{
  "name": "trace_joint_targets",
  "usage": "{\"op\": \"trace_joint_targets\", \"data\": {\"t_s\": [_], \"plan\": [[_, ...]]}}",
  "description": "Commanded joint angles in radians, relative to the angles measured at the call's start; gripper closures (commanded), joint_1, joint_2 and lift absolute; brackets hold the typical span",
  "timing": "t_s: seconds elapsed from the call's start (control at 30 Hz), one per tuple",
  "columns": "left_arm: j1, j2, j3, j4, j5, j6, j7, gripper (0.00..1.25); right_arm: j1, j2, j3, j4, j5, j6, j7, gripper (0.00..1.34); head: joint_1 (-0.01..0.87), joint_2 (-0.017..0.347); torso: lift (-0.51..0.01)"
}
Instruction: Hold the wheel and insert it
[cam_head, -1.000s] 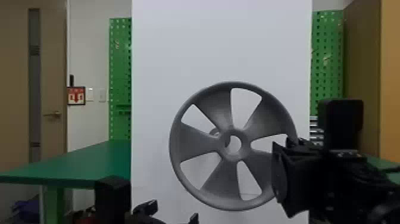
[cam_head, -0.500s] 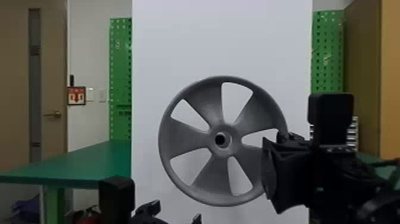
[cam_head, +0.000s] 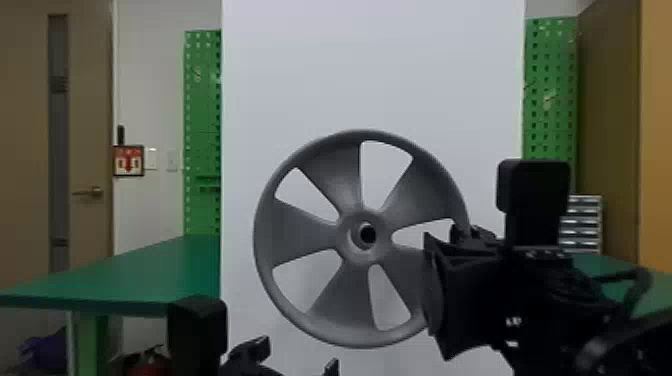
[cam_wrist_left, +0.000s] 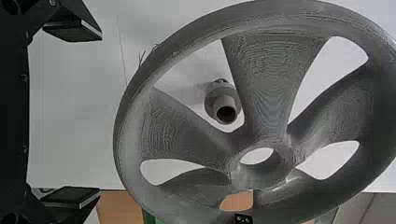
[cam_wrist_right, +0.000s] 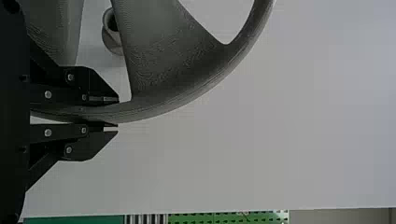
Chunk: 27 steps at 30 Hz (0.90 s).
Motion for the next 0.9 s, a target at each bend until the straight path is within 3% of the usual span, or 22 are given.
{"op": "trace_joint_targets", "data": {"t_s": [0.0,0.87], "plan": [[0.000,0.000,0.001,0.000,0.000,0.000,0.001,0.11,-0.002,0.001,0.001,0.002,-0.001,-0.002,-0.001,1.28,0.012,0.156,-0.473],[0.000,0.000,0.000,0.000,0.000,0.000,0.001,0.11,-0.001,0.001,-0.014,0.002,0.005,-0.005,-0.001,1.28,0.012,0.156,-0.473]]}}
